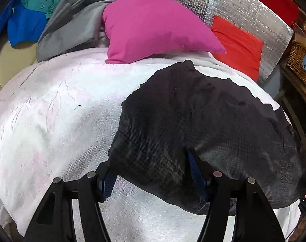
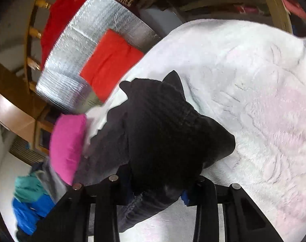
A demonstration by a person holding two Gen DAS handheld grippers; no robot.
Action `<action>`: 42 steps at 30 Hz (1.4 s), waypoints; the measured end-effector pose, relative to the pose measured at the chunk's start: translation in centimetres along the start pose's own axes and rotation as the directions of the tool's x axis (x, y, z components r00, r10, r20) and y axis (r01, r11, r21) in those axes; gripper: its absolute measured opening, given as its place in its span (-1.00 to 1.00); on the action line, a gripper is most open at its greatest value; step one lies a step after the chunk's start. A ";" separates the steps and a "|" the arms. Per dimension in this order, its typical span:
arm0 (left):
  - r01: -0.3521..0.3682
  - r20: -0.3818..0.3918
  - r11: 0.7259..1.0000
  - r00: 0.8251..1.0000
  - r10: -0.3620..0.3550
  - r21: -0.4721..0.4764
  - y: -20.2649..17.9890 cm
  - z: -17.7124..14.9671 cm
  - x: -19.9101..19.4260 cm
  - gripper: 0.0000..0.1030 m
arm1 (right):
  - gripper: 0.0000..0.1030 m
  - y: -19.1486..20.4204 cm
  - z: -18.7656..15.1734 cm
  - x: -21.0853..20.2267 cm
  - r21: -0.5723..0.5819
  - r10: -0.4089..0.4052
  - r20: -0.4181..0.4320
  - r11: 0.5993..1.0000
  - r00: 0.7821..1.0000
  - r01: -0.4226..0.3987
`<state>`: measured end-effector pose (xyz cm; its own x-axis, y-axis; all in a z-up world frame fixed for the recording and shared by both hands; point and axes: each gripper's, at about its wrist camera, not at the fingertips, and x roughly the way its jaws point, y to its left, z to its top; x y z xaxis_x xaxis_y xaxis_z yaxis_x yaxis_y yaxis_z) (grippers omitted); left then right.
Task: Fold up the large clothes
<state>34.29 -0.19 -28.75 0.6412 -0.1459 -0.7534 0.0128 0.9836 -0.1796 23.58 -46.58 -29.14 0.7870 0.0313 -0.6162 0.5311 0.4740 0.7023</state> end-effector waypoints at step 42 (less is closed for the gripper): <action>0.173 -0.046 0.971 0.982 -0.183 -0.162 2.4 1.6 1.9 -0.10 | -0.17 -0.7 -1.5 1.7 0.031 0.077 -0.126 0.997 0.989 -0.073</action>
<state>36.70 2.03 -29.60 0.5919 -0.3281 -0.7362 -0.0006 0.9132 -0.4075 24.07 -45.57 -31.14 0.7795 0.1781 -0.6006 0.4814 0.4432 0.7562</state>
